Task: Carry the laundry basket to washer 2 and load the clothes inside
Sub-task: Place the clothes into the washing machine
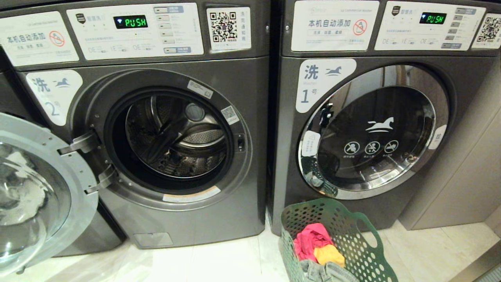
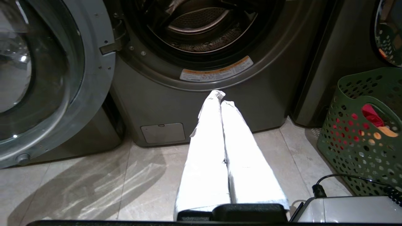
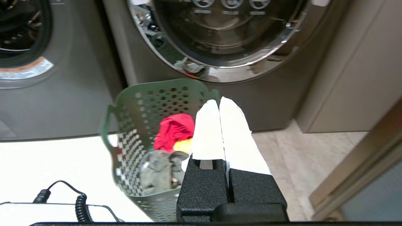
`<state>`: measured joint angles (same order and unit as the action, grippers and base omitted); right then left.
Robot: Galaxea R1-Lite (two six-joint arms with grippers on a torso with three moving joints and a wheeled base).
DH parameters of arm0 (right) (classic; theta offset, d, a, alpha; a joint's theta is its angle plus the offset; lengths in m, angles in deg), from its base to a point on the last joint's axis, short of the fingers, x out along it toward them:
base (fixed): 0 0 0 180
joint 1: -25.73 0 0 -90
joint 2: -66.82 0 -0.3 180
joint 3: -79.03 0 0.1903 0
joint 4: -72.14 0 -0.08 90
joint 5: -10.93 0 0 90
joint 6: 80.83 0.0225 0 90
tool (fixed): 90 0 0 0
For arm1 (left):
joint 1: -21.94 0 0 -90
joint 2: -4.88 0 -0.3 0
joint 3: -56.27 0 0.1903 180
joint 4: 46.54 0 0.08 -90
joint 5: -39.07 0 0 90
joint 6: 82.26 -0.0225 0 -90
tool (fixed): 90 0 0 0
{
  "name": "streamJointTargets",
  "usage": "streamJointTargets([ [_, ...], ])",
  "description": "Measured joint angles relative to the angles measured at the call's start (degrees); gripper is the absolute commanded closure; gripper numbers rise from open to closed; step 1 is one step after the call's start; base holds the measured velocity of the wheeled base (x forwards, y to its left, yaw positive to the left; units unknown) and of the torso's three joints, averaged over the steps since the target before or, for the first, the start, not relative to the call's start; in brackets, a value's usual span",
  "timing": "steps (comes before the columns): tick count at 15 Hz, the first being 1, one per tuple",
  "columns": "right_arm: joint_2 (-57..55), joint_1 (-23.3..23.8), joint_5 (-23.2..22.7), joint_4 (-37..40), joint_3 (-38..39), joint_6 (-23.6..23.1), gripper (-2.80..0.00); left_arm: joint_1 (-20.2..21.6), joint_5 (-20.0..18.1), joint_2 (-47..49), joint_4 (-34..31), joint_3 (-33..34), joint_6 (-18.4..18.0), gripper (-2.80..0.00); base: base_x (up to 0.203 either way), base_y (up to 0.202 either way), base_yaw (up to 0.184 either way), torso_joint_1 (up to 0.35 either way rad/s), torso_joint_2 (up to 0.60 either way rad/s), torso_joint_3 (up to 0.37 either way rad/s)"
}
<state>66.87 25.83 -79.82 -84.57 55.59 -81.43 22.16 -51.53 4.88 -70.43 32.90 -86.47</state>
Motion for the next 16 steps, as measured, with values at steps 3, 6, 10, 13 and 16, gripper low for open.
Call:
streamJointTargets([
  [3,0.0,0.0,0.0,0.0,0.0,0.0,0.00,0.0,0.0,0.0,0.0,0.0,0.1,0.00,0.000,0.196,0.000,0.005,0.00,0.002],
  [6,0.0,0.0,0.0,0.0,0.0,0.0,0.00,0.0,0.0,0.0,0.0,0.0,0.1,0.00,0.000,0.198,-0.002,0.002,0.00,0.002],
  [10,0.0,0.0,0.1,0.0,0.0,0.8,0.00,0.0,0.1,0.0,0.1,0.0,0.3,0.00,0.000,0.196,-0.002,0.004,0.00,0.000],
  [13,0.0,0.0,0.2,0.0,0.0,0.9,0.00,0.0,0.0,0.0,0.1,0.0,0.5,0.00,0.000,0.196,-0.003,0.002,0.00,0.001],
  [16,0.0,0.0,0.1,0.0,0.0,0.9,0.00,-0.1,0.0,0.0,0.1,0.0,0.5,0.00,0.000,0.141,-0.002,0.001,0.00,0.001],
])
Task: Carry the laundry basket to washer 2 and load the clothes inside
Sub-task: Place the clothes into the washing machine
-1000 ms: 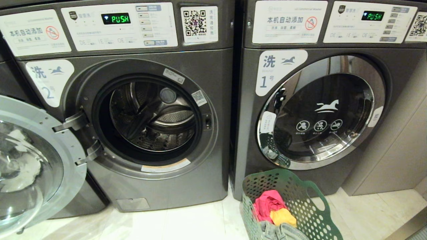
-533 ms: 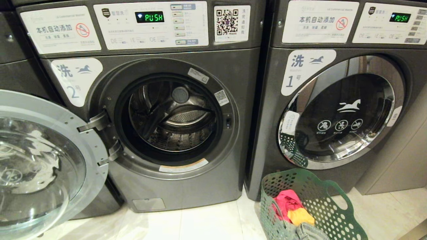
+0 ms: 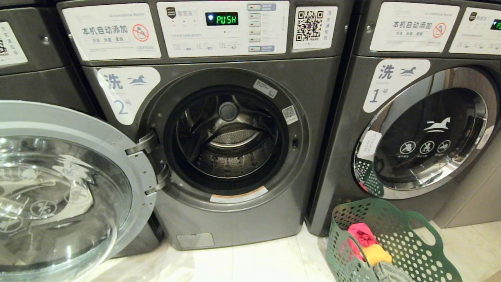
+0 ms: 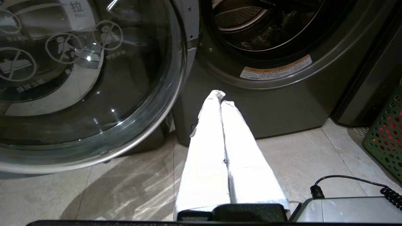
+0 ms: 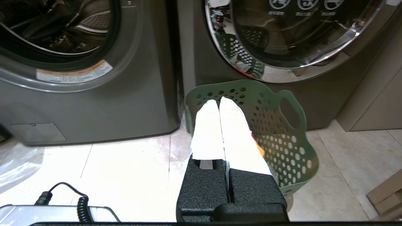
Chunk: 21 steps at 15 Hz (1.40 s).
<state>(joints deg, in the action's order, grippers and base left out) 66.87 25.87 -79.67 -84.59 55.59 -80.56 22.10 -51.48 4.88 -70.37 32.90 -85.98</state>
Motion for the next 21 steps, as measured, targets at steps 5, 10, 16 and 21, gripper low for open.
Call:
streamJointTargets([
  [5,0.0,0.0,0.0,0.0,0.0,0.0,0.00,0.0,0.0,0.0,0.0,0.0,0.0,0.00,0.000,0.000,0.000,0.000,0.00,0.000],
  [10,0.0,0.0,0.0,0.0,0.0,-0.1,0.00,0.1,0.0,0.0,0.0,0.0,0.0,0.00,0.000,0.000,0.000,0.000,0.00,0.000],
  [16,0.0,0.0,0.0,-0.1,0.0,-0.4,0.00,0.1,0.0,0.0,0.0,0.0,0.1,0.00,0.000,0.000,0.000,0.000,0.00,0.000],
  [21,0.0,0.0,0.0,-0.1,0.1,-0.6,0.00,0.1,0.0,0.0,0.0,0.0,0.0,0.00,0.000,0.000,0.000,0.000,0.00,0.000],
])
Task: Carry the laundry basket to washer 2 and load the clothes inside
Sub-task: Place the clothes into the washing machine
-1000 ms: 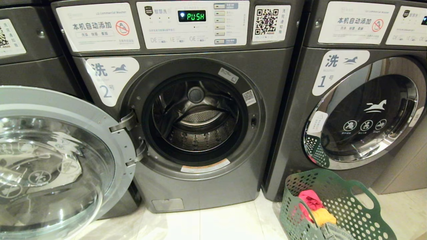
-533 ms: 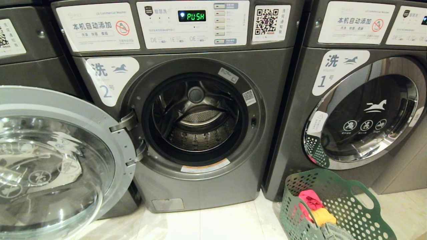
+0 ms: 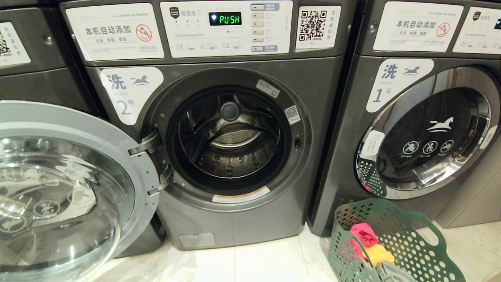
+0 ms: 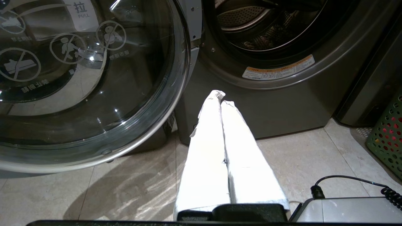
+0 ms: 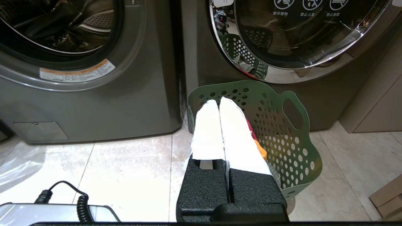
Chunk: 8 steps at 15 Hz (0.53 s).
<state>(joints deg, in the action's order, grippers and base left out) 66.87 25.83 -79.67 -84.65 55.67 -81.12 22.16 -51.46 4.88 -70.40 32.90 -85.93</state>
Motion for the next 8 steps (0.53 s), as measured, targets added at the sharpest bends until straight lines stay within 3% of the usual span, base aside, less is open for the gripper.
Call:
streamJointTargets([
  [8,0.0,0.0,0.1,0.0,0.0,0.5,0.00,0.0,0.0,0.0,0.0,0.0,0.0,0.00,0.000,0.000,0.000,0.000,0.00,0.000],
])
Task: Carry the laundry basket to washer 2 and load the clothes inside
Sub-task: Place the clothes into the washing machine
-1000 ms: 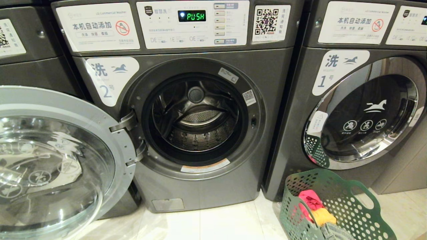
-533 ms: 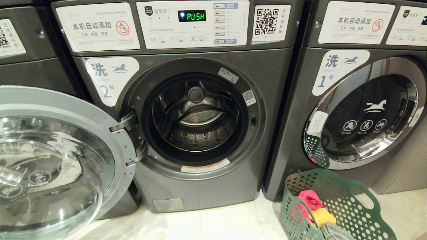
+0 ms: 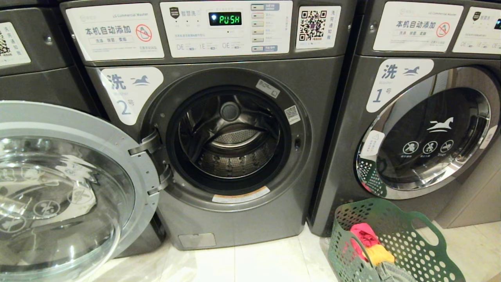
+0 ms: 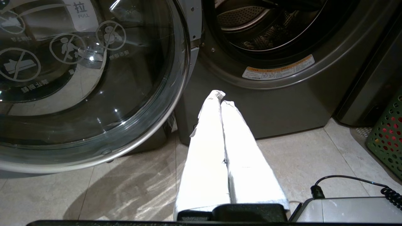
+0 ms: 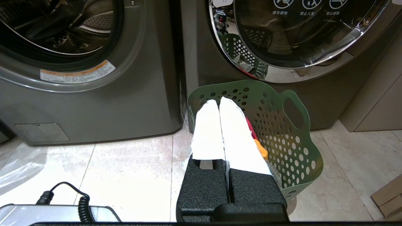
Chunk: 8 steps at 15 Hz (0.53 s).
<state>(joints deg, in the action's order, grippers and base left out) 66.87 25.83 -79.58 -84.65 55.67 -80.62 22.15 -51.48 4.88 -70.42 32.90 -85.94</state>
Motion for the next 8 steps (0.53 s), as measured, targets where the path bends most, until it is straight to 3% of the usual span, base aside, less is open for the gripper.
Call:
streamJointTargets([
  [8,0.0,0.0,0.0,0.0,0.0,0.0,0.00,0.0,0.0,0.0,0.0,0.0,0.0,0.00,0.000,0.000,0.000,0.000,0.00,0.000],
])
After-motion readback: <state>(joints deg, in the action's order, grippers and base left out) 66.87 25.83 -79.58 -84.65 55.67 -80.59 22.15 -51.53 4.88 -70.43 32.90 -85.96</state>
